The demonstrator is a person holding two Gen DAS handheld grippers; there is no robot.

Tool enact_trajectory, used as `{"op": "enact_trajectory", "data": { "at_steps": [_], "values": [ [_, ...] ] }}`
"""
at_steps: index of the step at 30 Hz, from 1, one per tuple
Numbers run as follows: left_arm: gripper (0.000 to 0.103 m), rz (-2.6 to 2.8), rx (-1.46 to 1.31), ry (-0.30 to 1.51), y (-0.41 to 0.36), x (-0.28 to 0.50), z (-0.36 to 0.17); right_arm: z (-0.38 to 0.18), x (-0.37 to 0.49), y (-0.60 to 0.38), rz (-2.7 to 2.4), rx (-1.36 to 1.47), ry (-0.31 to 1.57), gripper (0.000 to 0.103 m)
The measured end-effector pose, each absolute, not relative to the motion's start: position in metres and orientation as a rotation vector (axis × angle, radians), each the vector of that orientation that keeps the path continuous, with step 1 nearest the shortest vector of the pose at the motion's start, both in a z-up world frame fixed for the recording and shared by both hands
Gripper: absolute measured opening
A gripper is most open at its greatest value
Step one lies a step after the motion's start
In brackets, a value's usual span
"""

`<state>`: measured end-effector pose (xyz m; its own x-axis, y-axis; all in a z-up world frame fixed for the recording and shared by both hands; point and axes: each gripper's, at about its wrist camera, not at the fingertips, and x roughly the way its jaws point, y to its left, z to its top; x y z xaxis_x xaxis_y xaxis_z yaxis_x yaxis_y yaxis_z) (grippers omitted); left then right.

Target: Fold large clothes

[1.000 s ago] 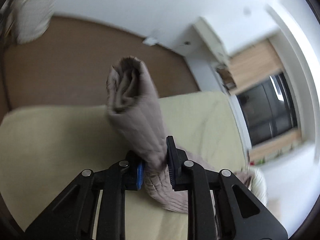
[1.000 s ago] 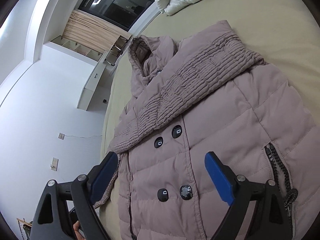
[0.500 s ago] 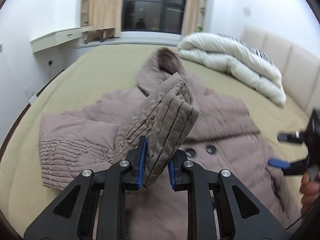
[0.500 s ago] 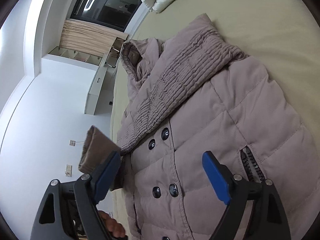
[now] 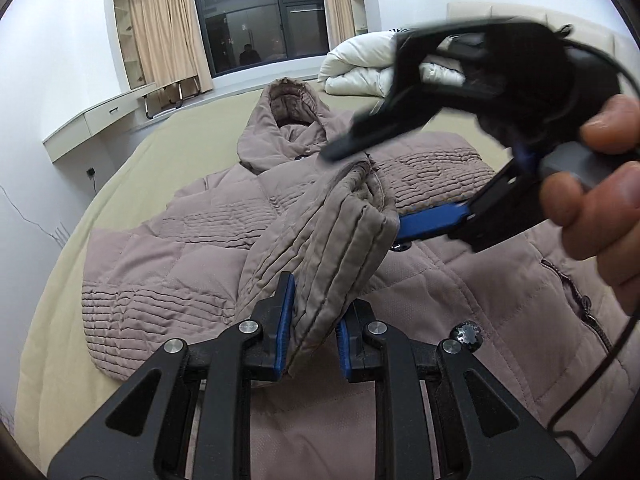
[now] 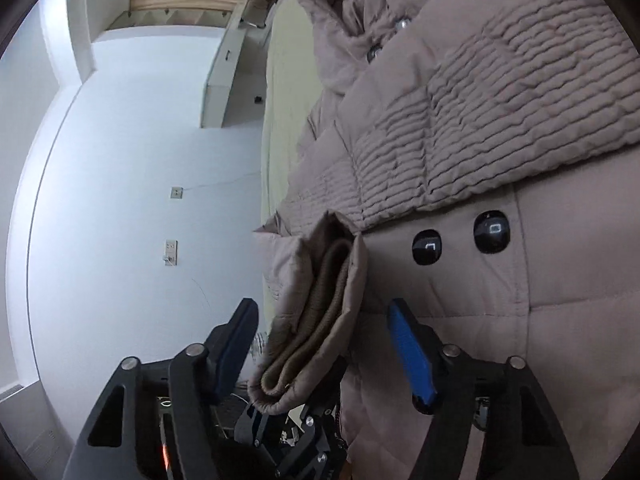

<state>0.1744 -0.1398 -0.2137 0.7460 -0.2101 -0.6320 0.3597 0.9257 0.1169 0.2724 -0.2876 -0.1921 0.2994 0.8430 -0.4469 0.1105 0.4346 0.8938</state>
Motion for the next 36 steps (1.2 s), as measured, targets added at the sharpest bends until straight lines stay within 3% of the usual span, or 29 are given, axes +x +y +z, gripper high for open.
{"op": "enact_trajectory", "data": {
  "at_steps": [1, 2, 5, 13, 19, 24, 30, 36],
  "values": [
    [0.018, -0.315, 0.235, 0.664, -0.138, 0.175, -0.214, -0.197, 0.277, -0.283, 0.620, 1.032, 1.207, 0.052],
    [0.018, -0.316, 0.229, 0.671, -0.134, 0.175, -0.212, -0.201, 0.282, -0.281, 0.627, 1.048, 1.218, 0.034],
    [0.020, -0.329, 0.201, 0.670, -0.125, 0.173, -0.212, -0.192, 0.290, -0.272, 0.635, 1.021, 1.230, 0.023],
    [0.029, -0.263, -0.041, 0.692, -0.054, 0.154, -0.201, -0.098, 0.317, -0.255, 0.674, 0.880, 1.080, 0.020],
    [0.029, -0.187, -0.324, 0.786, 0.008, 0.199, -0.210, 0.013, 0.319, -0.261, 0.751, 0.787, 0.863, 0.019],
    [0.029, -0.136, -0.362, 0.774, 0.023, 0.237, -0.207, 0.069, 0.317, -0.310, 0.708, 0.778, 0.719, 0.019],
    [0.029, -0.110, -0.297, 0.789, 0.009, 0.290, -0.217, 0.073, 0.314, -0.384, 0.615, 0.847, 0.624, 0.019],
    [0.029, -0.034, -0.250, 0.840, 0.016, 0.317, -0.244, -0.019, 0.310, -0.453, 0.460, 0.971, 0.677, 0.018]
  ]
}}
